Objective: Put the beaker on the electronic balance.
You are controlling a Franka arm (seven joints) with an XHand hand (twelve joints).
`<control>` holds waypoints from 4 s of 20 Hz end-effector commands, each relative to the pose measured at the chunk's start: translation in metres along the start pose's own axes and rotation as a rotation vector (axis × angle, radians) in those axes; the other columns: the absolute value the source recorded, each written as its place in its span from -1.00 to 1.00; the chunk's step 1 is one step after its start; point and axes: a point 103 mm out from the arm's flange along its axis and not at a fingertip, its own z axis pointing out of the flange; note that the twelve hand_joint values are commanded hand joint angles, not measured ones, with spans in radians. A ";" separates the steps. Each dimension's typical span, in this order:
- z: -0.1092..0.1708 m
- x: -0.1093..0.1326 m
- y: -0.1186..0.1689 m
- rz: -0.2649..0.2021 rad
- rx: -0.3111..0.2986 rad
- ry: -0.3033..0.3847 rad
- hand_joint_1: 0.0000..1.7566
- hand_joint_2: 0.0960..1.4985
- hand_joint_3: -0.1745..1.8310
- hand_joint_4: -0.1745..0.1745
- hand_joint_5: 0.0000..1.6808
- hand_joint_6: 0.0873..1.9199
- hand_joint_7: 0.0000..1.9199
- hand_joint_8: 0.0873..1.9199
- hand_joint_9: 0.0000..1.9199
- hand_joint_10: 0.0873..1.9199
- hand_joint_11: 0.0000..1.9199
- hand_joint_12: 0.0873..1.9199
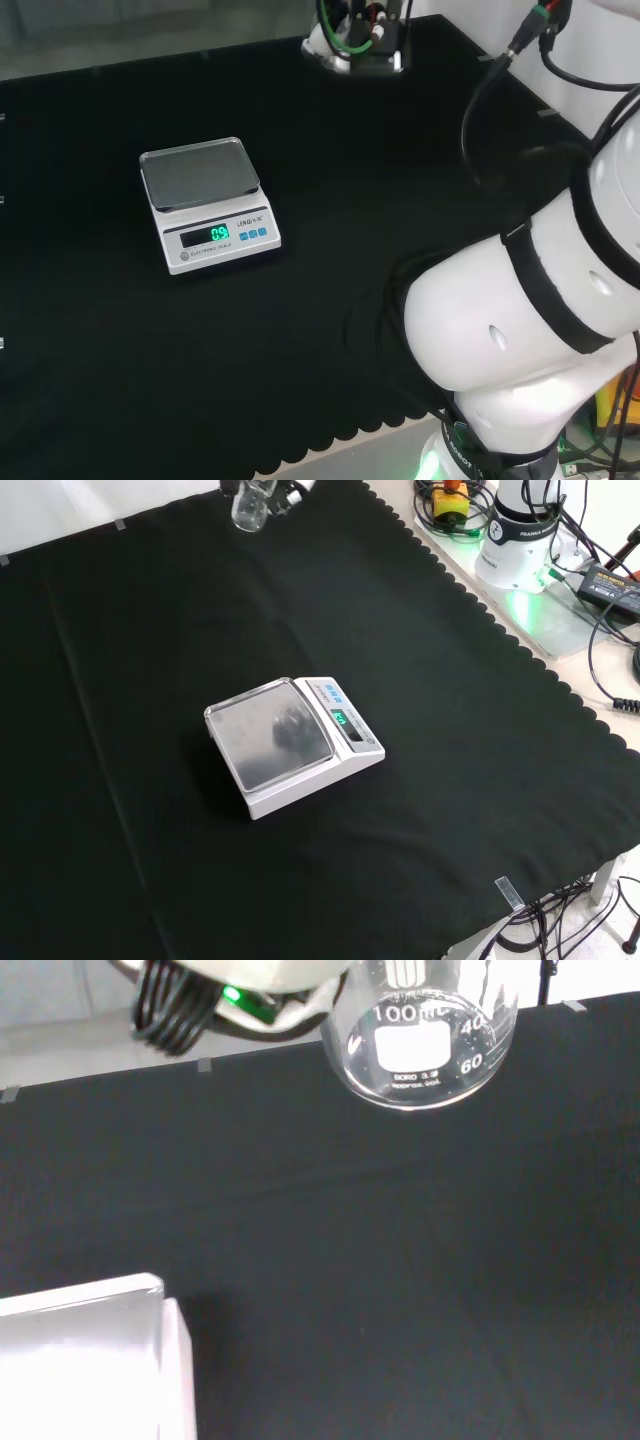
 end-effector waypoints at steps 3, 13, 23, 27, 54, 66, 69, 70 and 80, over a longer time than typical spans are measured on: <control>0.000 0.017 -0.008 0.001 -0.008 -0.008 0.38 -0.14 -0.04 -0.96 -0.05 -0.25 -0.05 -0.20 0.35 -0.75 0.50 -0.44; 0.014 0.039 0.009 -0.039 0.084 0.033 0.38 -0.14 -0.05 -0.96 -0.05 -0.25 -0.05 -0.20 0.35 -0.76 0.50 -0.45; 0.032 0.093 0.043 -0.180 0.212 0.086 0.38 -0.14 -0.05 -0.96 -0.05 -0.25 -0.05 -0.20 0.36 -0.76 0.50 -0.45; 0.049 0.115 0.057 -0.218 0.250 0.099 0.38 -0.14 -0.05 -0.96 -0.05 -0.25 -0.05 -0.20 0.36 -0.77 0.50 -0.45; 0.170 0.165 0.075 -0.208 0.405 0.144 0.38 -0.14 -0.05 -0.95 -0.07 -0.24 -0.06 -0.19 0.36 -0.78 0.51 -0.46; 0.185 0.178 0.066 -0.212 0.376 0.067 0.39 -0.14 -0.05 -0.95 -0.08 -0.24 -0.07 -0.19 0.36 -0.78 0.51 -0.46; 0.190 0.180 0.063 -0.207 0.356 0.044 0.39 -0.14 -0.05 -0.95 -0.08 -0.23 -0.07 -0.19 0.36 -0.78 0.51 -0.46; 0.192 0.181 0.062 -0.204 0.354 0.038 0.39 -0.14 -0.05 -0.95 -0.08 -0.23 -0.07 -0.19 0.36 -0.78 0.51 -0.46; 0.204 0.186 0.063 -0.189 0.366 0.007 0.39 -0.14 -0.05 -0.95 -0.08 -0.23 -0.07 -0.18 0.36 -0.78 0.50 -0.46</control>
